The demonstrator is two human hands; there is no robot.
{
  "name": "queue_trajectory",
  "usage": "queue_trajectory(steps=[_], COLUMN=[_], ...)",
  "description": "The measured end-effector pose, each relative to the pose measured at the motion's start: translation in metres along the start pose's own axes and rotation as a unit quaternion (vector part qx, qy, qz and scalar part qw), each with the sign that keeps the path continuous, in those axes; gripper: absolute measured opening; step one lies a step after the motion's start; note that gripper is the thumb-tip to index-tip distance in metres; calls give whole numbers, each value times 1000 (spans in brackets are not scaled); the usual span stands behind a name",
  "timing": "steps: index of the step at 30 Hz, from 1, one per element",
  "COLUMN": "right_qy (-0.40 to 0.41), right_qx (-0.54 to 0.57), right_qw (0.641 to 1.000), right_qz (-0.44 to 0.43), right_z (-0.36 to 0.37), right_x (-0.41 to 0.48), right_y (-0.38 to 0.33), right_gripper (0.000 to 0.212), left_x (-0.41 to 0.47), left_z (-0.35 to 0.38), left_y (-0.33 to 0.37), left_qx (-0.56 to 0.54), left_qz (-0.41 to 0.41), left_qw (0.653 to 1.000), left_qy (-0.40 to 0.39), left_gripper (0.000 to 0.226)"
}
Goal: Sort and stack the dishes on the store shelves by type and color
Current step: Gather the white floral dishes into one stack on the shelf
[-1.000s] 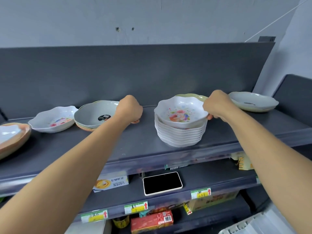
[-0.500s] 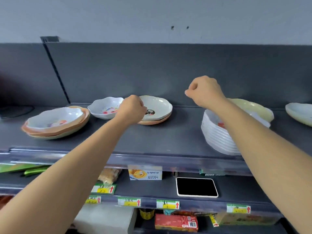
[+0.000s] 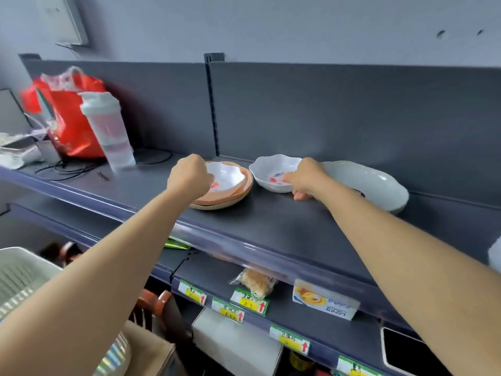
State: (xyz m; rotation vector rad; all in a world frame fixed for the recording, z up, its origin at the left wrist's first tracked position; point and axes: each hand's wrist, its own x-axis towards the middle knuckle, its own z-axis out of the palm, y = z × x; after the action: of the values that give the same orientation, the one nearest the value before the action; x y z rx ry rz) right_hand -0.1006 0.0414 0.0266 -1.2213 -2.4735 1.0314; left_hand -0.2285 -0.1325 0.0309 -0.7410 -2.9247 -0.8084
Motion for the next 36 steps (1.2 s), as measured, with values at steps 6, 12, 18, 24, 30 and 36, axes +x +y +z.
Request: queue_trajectory(steps=[6,12,18,24,30,36], right_qy=[22,68,120,144,149,180], right_qx=[64,91,215,271,268,228], right_qw=[994,984,947,941,948,955], right_qz=[90,134,208,142,81,57], right_z=[31,46,44,27,5,-22], right_x=[28,47,46,40,30,16], right_y=[-4,0,-11,-21,-29,-19], right_gripper=[46,43,44,44,42,43], left_x=[22,36,41,42,43,31], left_z=[-3,0,-1,-4,-13,-27], left_y=[-28,-42,-48,-45,-41,-21], left_qx=[51,76,59,51,-12,-56], left_qz=[-48,-85,-93,-107,-107,-91], left_qw=[997,993,994,992,992,989], left_qy=[13,16,22,35,60,106], left_gripper=[12,35,4,8,22,23])
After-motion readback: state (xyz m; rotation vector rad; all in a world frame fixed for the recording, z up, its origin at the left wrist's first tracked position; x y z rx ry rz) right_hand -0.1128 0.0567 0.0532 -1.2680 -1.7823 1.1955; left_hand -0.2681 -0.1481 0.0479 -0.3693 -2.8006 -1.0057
